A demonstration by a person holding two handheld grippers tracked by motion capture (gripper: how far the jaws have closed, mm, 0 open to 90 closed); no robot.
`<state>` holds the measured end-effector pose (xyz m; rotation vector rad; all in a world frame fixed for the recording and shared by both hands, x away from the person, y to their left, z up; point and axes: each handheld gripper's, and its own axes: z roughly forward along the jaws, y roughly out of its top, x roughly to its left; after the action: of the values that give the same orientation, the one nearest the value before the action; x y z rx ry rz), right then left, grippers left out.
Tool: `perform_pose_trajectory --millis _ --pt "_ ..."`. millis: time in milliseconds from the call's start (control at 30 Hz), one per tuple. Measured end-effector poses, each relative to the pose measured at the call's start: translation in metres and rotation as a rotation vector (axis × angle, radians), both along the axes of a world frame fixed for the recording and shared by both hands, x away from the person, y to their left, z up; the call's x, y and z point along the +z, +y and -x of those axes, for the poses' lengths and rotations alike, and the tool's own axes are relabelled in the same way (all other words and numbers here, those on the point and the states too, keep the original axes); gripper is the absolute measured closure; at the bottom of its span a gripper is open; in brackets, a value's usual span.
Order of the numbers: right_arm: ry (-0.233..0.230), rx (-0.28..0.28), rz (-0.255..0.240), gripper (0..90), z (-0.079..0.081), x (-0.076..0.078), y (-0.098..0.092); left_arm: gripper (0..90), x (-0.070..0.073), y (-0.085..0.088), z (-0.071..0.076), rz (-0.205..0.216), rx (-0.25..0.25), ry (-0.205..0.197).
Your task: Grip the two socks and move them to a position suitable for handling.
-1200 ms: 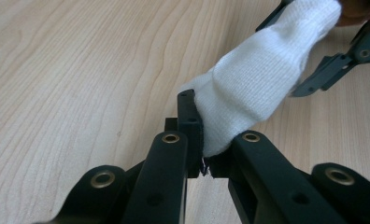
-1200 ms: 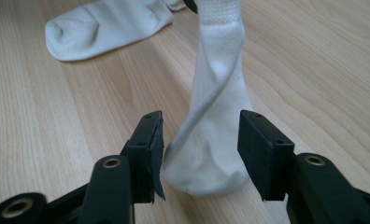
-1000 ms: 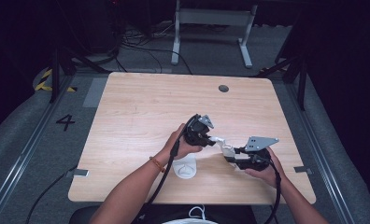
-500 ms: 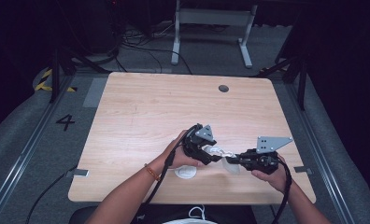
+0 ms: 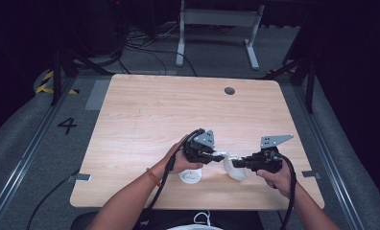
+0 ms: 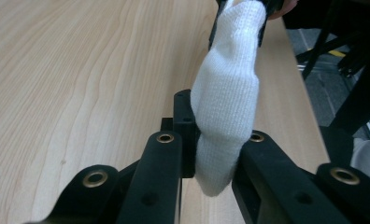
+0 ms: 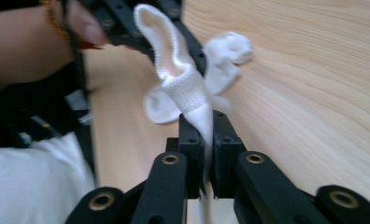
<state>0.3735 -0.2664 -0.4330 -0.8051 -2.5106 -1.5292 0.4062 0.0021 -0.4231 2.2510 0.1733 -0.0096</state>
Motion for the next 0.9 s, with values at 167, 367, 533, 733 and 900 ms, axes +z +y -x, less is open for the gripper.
perform_pose_trajectory --millis 167,367,533,733,900 --pt "-0.040 -0.140 0.134 79.0 -0.015 -0.013 0.001 83.7 -0.011 -0.005 -0.020 -0.055 0.102 0.035" --pt "-0.114 -0.238 0.288 67.3 -0.029 -0.026 0.005 82.5 -0.023 -0.011 -0.043 -0.124 0.183 0.023" --pt "-0.164 -0.239 0.311 60.5 -0.024 -0.025 -0.001 78.0 -0.030 -0.014 -0.057 -0.165 0.211 0.041" --pt "-0.256 -0.027 0.259 73.5 -0.002 -0.019 0.000 66.8 -0.037 -0.015 -0.066 -0.195 0.248 0.037" --pt "-0.269 0.063 0.285 73.2 0.001 -0.025 0.014 56.5 -0.039 -0.013 -0.075 -0.198 0.289 0.050"
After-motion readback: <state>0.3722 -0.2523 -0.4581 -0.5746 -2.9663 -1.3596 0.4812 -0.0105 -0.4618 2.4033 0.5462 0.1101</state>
